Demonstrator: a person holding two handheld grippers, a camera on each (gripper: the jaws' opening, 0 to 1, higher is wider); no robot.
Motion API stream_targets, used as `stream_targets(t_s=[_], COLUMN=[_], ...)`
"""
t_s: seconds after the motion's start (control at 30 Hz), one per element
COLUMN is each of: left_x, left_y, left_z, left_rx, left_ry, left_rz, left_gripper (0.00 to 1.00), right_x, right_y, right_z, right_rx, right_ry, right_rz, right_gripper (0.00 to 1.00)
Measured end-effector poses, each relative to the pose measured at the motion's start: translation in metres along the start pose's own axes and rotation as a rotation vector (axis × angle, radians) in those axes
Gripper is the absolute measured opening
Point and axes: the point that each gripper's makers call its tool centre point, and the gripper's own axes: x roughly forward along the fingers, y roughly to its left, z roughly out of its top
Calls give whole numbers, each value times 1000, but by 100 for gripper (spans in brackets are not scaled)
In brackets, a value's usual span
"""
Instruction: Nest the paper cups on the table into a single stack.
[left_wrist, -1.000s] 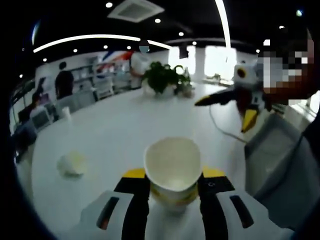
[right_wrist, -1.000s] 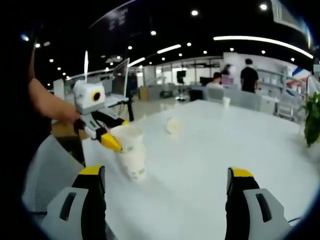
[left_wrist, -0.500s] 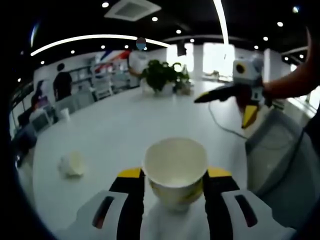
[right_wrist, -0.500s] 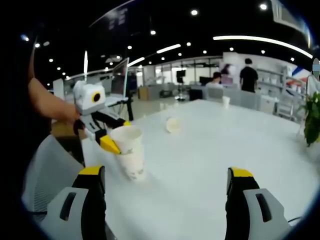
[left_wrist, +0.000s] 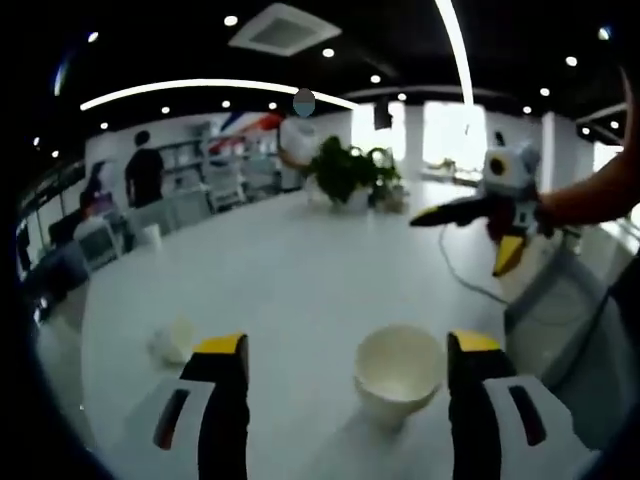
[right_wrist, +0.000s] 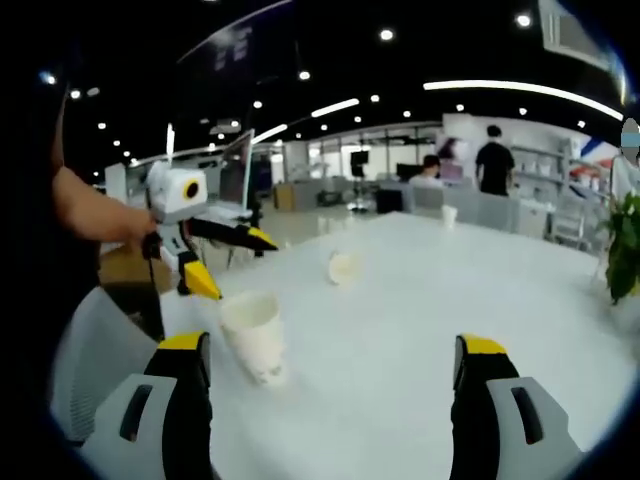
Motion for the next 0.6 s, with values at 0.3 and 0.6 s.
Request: stream_targets(t_s=[0.3,0.6], left_x=[-28,-55], left_y=[25,46], left_z=[-9,-38], left_rx=[-35,-76], left_ry=[12,51], left_rz=[65,146], left_gripper=[94,98], right_x=[3,9], right_y=[-8,-11], right_z=[-1,-7], right_rx=[-34,-35], right_ry=[8,13], right_rz=[0,18], right_gripper=[100,100])
